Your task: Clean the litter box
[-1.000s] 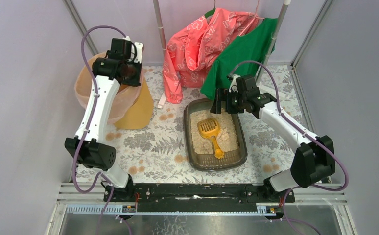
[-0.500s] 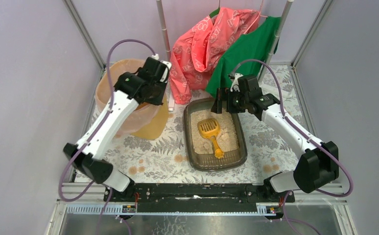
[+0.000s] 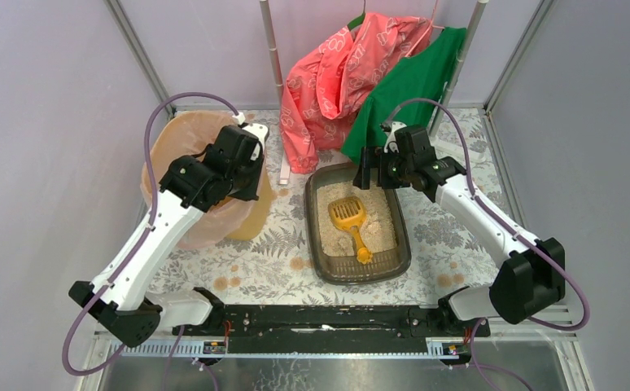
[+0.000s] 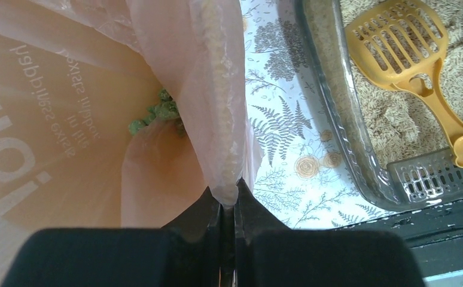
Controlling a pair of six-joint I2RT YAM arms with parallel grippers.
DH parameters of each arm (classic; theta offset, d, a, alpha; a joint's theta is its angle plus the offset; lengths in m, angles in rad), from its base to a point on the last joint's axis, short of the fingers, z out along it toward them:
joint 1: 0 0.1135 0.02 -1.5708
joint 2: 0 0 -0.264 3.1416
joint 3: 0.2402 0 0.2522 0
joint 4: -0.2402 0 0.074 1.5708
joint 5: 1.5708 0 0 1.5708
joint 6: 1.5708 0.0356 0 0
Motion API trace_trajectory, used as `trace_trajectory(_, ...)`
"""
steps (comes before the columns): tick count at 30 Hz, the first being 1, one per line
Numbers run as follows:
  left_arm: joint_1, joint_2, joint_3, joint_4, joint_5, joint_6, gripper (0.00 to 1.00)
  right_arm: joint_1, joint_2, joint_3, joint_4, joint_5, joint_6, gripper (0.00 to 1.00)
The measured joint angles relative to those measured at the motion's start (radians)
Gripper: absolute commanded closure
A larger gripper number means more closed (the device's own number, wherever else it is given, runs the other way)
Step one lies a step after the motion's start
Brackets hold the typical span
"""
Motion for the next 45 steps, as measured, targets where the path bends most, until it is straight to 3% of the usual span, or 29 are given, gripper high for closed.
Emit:
trace_trajectory(12, -0.088, 0.018, -0.034, 0.072, 0.003, 0.000, 1.00, 0.000, -0.053, 0.000, -0.009, 0.053, 0.000, 0.00)
trace_trajectory(23, -0.135, 0.092, 0.068, -0.010, 0.013, -0.048, 1.00, 0.000, -0.063, -0.008, -0.010, 0.079, 0.000, 0.00)
trace_trajectory(24, -0.139, 0.092, 0.066, -0.011, 0.014, -0.051, 0.93, 0.000, -0.063, -0.011, -0.010, 0.079, 0.000, 0.00)
trace_trajectory(26, -0.142, 0.085, 0.056, -0.008, 0.014, -0.059, 0.67, 0.000, -0.063, -0.018, -0.010, 0.079, 0.000, 0.00)
trace_trajectory(28, -0.144, 0.074, 0.042, -0.001, 0.014, -0.072, 0.50, 0.000, -0.063, -0.024, -0.011, 0.079, 0.000, 0.00)
trace_trajectory(30, -0.144, 0.063, 0.027, -0.006, 0.020, -0.086, 0.27, 0.000, -0.064, -0.026, -0.013, 0.079, 0.000, 0.00)
trace_trajectory(34, -0.144, 0.054, 0.023, -0.008, 0.020, -0.105, 0.03, 0.000, -0.073, -0.027, -0.022, 0.079, 0.000, 0.00)
trace_trajectory(45, -0.144, 0.042, 0.102, 0.014, -0.061, -0.118, 0.01, 0.001, -0.135, -0.027, -0.042, 0.093, 0.000, 0.00)
